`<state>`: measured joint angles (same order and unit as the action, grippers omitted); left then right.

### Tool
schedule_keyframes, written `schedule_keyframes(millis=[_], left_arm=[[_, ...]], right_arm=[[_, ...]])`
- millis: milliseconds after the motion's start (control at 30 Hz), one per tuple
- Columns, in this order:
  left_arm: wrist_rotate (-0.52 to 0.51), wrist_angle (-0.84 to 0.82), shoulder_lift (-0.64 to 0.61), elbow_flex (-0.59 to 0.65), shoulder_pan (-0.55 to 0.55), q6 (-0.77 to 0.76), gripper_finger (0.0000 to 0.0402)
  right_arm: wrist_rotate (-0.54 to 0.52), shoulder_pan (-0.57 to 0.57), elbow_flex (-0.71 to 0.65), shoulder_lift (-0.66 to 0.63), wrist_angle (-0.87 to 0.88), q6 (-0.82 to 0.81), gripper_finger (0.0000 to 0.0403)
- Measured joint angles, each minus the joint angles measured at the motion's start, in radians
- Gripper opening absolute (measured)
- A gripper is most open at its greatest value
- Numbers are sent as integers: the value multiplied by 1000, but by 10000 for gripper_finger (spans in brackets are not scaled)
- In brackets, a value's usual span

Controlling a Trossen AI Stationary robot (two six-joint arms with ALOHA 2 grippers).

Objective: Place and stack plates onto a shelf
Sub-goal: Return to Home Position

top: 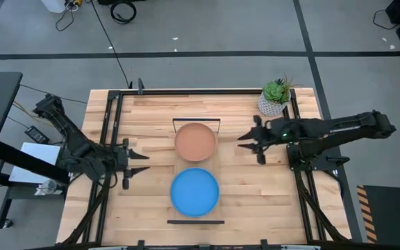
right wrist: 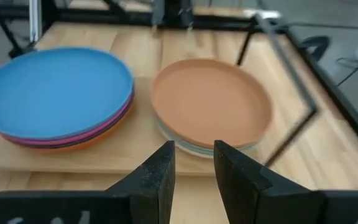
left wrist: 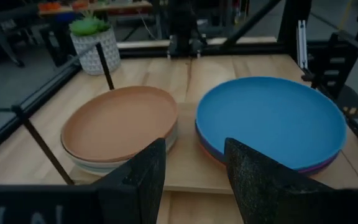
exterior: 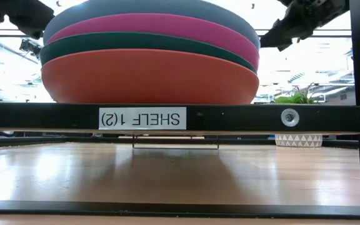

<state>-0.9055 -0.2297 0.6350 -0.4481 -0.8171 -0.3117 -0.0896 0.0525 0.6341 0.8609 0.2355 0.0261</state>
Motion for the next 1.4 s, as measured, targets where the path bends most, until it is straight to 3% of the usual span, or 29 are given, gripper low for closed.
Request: schedule_keyframes(millis=[233,367,600,833,1000,1167,1400], left_arm=[[26,187,-215,193,34,173,171],[121,262,-334,283,85,258,156],[333,257,-499,343,226,323,87],[559,183,-575,345,382,346,11],[711,196,-615,399,474,308,9],[865,272,-623,440,554,306,10],[883,307,-623,440,601,407,11]], right_arm=[[1,-96,-154,-226,-81,-11,116],[13,-169,-251,-314,-150,-44,116],[106,-285,-373,-431,-275,-102,108],[181,-381,-502,-511,-438,-180,85],[206,-424,-625,-551,-606,-231,80],[157,-448,-627,-560,-684,-244,80],[119,-449,-627,-560,-755,-457,80]])
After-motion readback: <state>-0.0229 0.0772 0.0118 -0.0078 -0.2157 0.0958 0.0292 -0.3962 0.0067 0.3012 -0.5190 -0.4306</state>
